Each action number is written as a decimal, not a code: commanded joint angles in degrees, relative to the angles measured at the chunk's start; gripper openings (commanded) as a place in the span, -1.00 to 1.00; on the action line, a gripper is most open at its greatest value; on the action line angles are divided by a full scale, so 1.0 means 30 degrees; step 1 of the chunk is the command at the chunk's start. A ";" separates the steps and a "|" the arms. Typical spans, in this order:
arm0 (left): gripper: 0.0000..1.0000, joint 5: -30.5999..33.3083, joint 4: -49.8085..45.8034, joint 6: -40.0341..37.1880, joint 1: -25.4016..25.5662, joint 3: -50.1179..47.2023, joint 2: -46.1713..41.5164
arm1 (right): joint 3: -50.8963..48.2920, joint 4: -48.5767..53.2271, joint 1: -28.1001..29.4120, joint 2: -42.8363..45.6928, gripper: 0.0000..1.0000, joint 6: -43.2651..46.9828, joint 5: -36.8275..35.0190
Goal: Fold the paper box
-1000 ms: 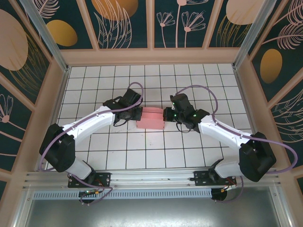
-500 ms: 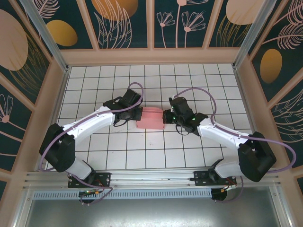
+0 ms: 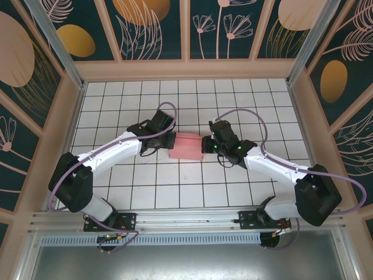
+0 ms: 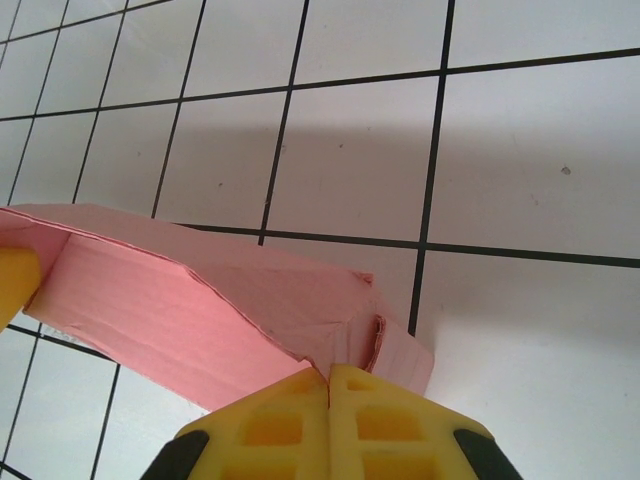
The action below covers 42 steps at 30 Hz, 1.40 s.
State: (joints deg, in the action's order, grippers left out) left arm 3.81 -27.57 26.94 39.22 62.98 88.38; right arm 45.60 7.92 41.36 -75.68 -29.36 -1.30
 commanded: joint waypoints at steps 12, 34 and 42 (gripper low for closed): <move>-1.00 -0.0598 -0.1314 -0.0337 0.0158 -0.1101 0.0250 | -0.1300 0.0800 0.0316 -0.0062 -1.00 0.0933 -0.0856; -0.95 -0.1495 -0.0043 -0.0747 0.0166 -0.1612 0.0062 | 0.0064 -0.1652 0.0656 0.2856 0.34 0.3031 -0.1874; -0.87 -0.1612 0.0902 -0.0623 0.0157 -0.2311 -0.0556 | 0.2035 -0.0239 0.0772 -0.0406 0.27 0.1662 -0.3002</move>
State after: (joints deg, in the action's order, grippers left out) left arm 1.76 -21.61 25.54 39.31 58.30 86.32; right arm 50.26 5.23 42.96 -75.07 -22.41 -7.73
